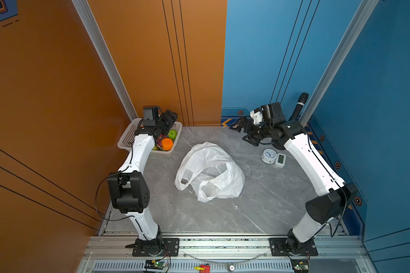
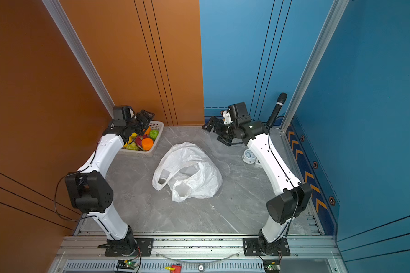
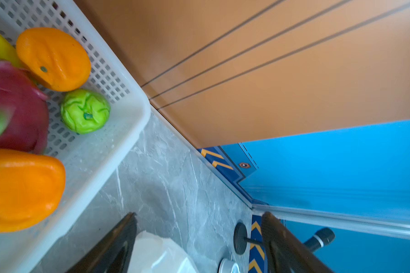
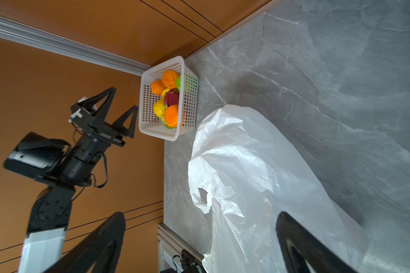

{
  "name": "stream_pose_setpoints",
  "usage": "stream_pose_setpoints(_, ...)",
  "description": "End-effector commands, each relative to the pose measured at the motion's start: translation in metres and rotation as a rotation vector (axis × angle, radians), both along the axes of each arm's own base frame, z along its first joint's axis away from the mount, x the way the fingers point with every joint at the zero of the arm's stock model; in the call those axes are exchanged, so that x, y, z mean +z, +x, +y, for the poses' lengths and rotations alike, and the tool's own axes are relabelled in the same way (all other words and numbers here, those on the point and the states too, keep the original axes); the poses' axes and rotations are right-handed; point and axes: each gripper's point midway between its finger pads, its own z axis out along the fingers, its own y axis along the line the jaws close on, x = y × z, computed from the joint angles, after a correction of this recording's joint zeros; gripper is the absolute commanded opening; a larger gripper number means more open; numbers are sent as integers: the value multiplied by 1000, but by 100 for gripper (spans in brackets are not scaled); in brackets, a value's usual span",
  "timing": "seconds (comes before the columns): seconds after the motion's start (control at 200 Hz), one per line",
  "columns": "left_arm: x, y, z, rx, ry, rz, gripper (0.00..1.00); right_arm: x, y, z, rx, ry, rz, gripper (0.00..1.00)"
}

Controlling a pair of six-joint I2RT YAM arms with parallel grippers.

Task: Untie the knot of the plastic bag and take out the fruit
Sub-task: 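Lower the orange into the basket and open the left gripper, then move both grippers back to the white bag opening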

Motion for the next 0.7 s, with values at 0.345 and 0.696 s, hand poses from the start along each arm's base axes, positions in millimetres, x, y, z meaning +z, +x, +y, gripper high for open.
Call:
stream_pose_setpoints(0.345, -5, -164, -132, -441, 354, -58, 69, -65, -107, 0, 135, -527, -40, 100)
stream_pose_setpoints(0.696, -66, -249, -184, -700, 574, -68, 62, -123, -113, -29, 71, -788, -9, 100)
